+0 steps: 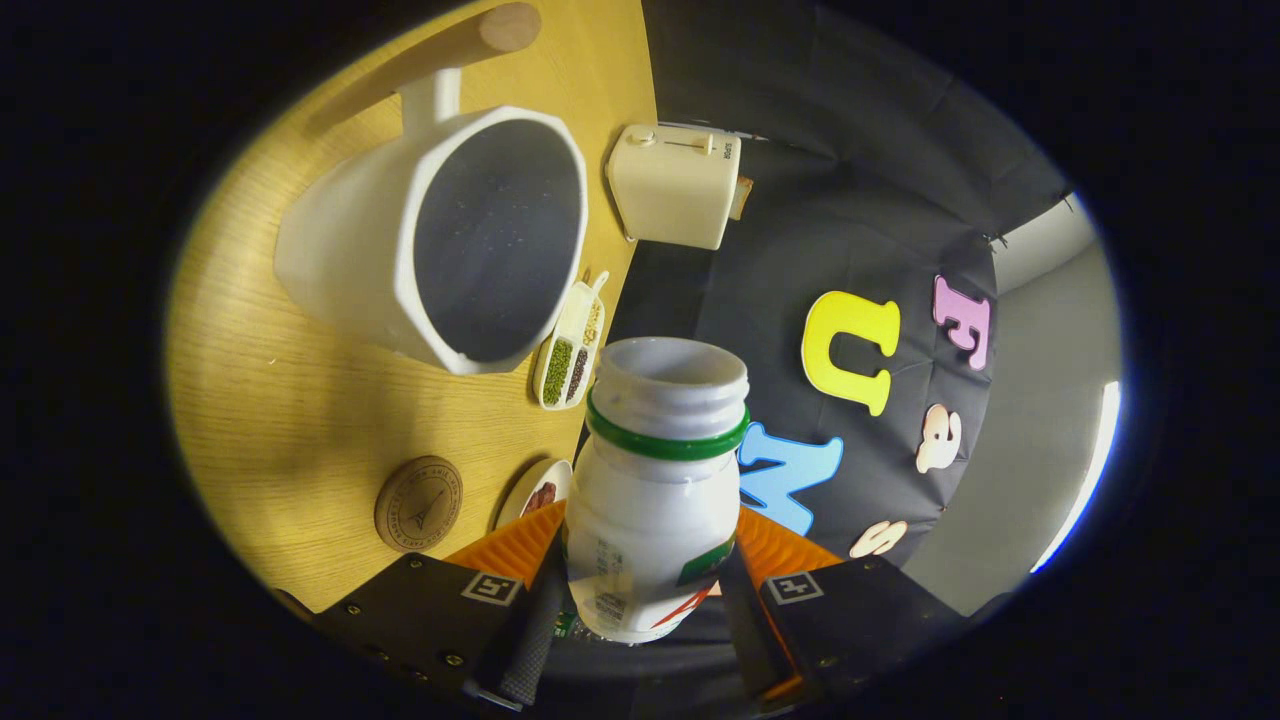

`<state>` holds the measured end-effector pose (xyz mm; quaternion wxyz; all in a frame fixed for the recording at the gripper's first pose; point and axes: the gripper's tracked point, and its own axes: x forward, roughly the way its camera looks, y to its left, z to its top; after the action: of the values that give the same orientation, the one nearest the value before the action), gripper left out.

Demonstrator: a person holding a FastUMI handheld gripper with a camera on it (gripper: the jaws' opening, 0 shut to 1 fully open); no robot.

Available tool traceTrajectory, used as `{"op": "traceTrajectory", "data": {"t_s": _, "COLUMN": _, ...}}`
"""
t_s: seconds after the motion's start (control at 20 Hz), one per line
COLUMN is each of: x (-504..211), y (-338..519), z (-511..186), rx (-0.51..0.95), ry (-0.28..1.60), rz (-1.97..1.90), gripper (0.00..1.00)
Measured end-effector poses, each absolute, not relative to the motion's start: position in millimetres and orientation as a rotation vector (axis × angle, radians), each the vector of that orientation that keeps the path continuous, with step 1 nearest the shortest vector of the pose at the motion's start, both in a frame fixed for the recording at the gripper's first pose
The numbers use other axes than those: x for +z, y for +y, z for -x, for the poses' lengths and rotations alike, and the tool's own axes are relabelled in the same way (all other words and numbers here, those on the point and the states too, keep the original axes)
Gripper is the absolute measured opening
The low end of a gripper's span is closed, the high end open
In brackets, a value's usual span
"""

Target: Take the bottle from table, then pour the juice into the cup, finally place the bottle on the coaster

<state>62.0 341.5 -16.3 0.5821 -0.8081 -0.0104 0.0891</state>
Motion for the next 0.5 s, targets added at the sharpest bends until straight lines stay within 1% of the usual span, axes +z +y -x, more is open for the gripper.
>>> {"op": "traceTrajectory", "data": {"t_s": 0.5, "x": -9.1, "y": 341.8, "z": -62.5, "rx": 0.205, "ry": -0.031, "rz": 1.95, "gripper": 0.73}}
